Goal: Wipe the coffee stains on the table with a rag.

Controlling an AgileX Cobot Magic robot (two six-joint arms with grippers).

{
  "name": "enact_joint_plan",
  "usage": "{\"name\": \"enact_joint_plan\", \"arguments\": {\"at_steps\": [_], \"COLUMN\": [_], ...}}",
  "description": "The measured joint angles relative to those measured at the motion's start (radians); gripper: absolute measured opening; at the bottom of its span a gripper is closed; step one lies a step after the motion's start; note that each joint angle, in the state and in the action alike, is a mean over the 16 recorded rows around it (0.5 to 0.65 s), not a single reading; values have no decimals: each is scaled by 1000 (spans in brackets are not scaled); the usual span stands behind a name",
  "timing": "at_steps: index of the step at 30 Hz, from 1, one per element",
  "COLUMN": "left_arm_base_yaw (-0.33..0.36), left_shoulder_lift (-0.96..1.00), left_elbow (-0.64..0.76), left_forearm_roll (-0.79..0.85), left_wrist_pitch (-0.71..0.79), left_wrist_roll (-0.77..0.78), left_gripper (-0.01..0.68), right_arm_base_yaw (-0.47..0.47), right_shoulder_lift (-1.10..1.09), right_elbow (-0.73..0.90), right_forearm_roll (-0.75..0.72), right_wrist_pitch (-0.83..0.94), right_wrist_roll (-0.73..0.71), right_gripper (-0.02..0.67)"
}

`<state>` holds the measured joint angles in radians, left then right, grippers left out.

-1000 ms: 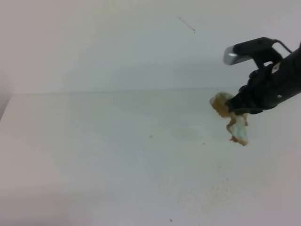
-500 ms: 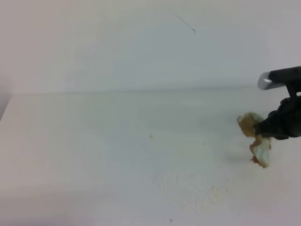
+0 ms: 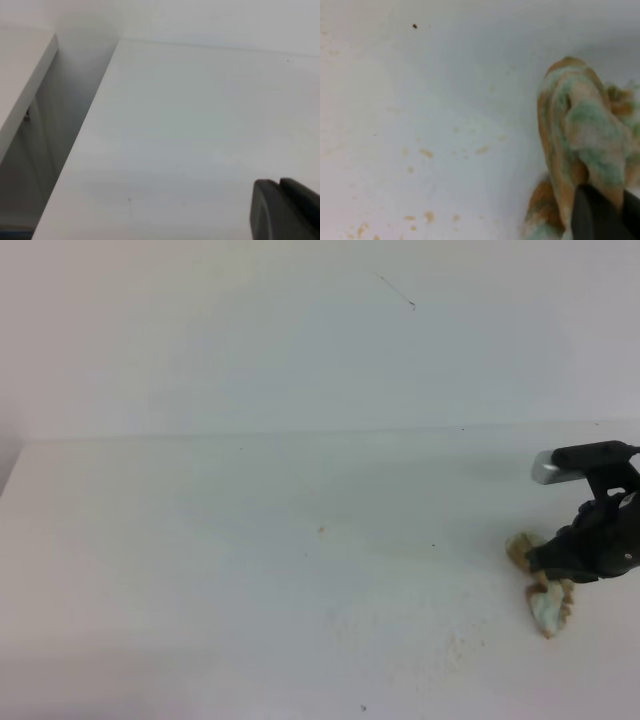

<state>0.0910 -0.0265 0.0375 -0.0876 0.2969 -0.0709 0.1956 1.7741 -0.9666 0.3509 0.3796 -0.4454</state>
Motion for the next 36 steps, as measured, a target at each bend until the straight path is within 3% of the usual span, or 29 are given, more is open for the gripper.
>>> {"name": "enact_joint_plan", "arguments": {"at_steps": [10,24,27,31,36], "left_arm_base_yaw": [0,0,0,0,0], "left_shoulder_lift": [2,0,0,2,2], "left_elbow": [-2,0,0,-2,-2], "left_forearm_roll": [-1,-2,-2,-1,-1], "left_wrist_pitch": [0,-1,-1,1,1], "left_wrist_roll": [0,0,0,0,0], "left_gripper": [-2,-1,-1,-1,0], "right_arm_base_yaw": [11,14,14,14,14], "right_shoulder_lift": [16,-61,-117,-215,-362], "right_elbow": [2,0,0,0,1], "right_forearm_roll": [75,96,95,93,90], "right_wrist_pitch": [-5,-16,-7,22,93], "right_wrist_roll": [-81,-143,-151,-170,-196], "right_gripper": [24,385,428,388,255]}}
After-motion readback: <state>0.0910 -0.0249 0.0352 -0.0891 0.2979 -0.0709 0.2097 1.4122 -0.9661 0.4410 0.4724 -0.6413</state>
